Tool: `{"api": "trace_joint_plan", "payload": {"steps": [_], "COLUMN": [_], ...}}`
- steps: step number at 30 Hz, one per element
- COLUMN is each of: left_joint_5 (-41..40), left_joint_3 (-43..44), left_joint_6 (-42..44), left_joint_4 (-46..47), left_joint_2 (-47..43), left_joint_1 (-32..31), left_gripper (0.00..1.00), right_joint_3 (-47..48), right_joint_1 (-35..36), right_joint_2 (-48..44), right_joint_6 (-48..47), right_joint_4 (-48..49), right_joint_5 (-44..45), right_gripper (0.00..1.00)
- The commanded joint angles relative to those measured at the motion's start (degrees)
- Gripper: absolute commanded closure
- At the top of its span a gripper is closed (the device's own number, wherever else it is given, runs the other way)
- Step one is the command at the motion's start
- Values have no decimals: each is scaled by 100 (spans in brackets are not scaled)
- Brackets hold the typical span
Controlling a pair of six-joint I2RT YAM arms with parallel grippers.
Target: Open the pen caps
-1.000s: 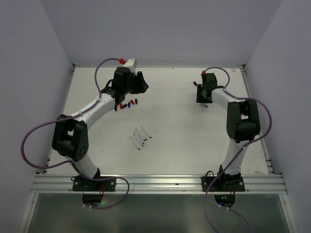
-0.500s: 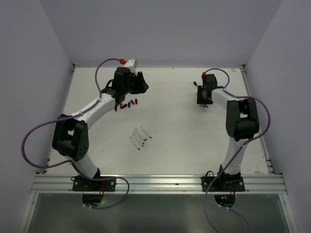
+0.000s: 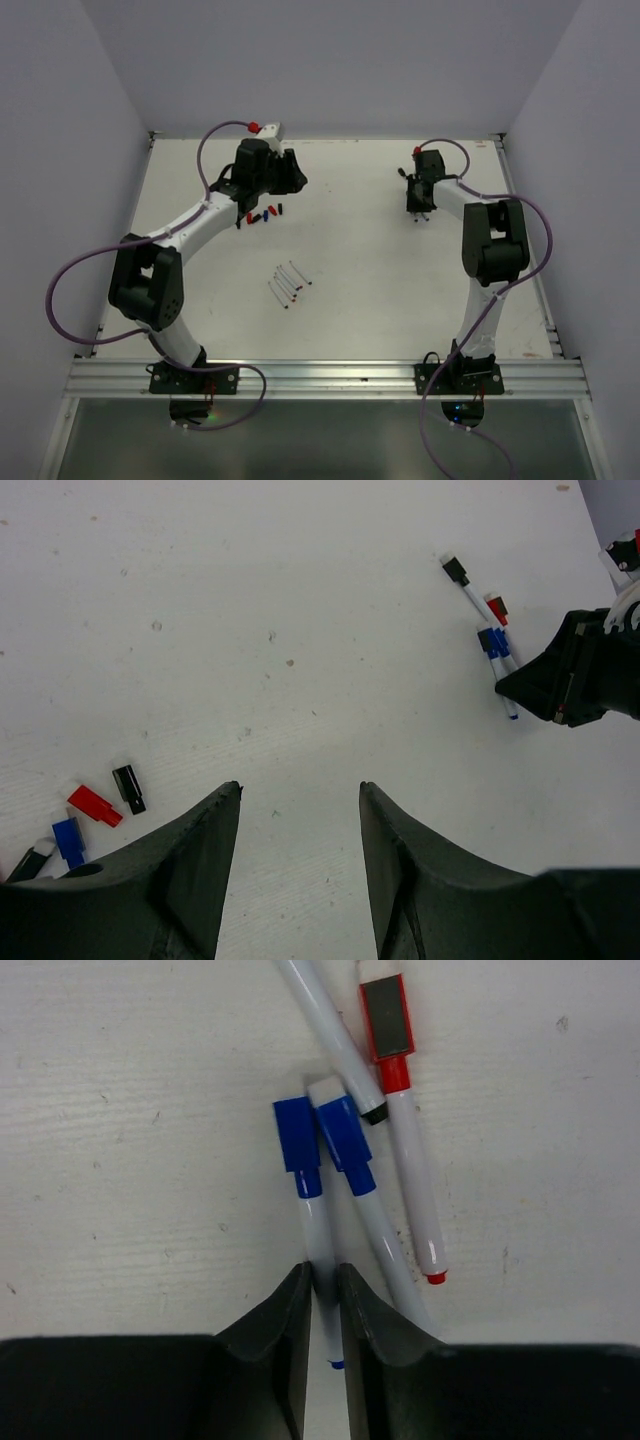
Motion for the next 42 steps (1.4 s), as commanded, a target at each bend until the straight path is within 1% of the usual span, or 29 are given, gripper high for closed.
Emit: {"api": "trace_joint_plan", "payload": {"steps": [1,3,4,5,8,9,13,14,15,17,19,20,22,23,24,27,30,36,42], "left_joint_5": [285,636,794,1152,1734,1823,2043,2200,2245,2403,2535,2719,3017,3098,3168,3318,3406,3388,3152], "left_joint_3": [26,71,53,10,-245,-341,-509,-553,-606,-650,-790,-834,-1001,-1002,-1080,-1203,-1265,-1362,-1371], "left_joint_6": [3,-154,-225,-313,-682,-813,-981,-1034,-1078,-1166,-1280,-1333,-1622,-1623,-1745,-2044,-2334,-2854,-2714], "left_joint_4": [225,251,295,504,1006,1182,1367,1446,1508,1570,1850,1947,2464,2467,2693,3062,3345,3635,3268], "left_joint_2": [168,248,283,318,318,318,257,240,231,187,160,160,160,169,178,195,248,389,363], "left_joint_1": [-2,24,50,94,270,288,306,306,306,306,306,314,323,332,332,341,332,332,332], "left_gripper": [45,45,45,45,45,45,46,46,46,46,45,45,44,44,43,42,41,40,40], "right_joint_3": [138,138,138,138,24,-11,-20,-64,-99,-309,-494,-686,-942,-1022,-1092,-1216,-1216,-1049,-996], "right_joint_1": [-10,-2,16,25,174,279,560,613,718,789,938,1000,1158,1202,1324,1588,1869,2266,2371], "right_joint_2": [98,116,116,116,-24,-138,-455,-534,-726,-964,-1332,-1456,-1815,-1922,-2036,-2301,-2406,-2424,-2521], "right_joint_6": [-29,-47,-47,-64,-65,-56,-82,-73,-56,58,155,242,357,401,462,568,656,788,815], "right_joint_4": [-142,-125,-125,-125,-55,15,-124,-160,-169,-125,-2,59,296,297,419,552,657,719,719], "right_joint_5": [-166,-315,-359,-403,-491,-544,-632,-667,-711,-1079,-1395,-1719,-2176,-2266,-2328,-2670,-2820,-2733,-2680], "right_gripper": [82,91,100,100,100,100,100,100,100,100,100,100,100,100,100,100,100,100,100]}}
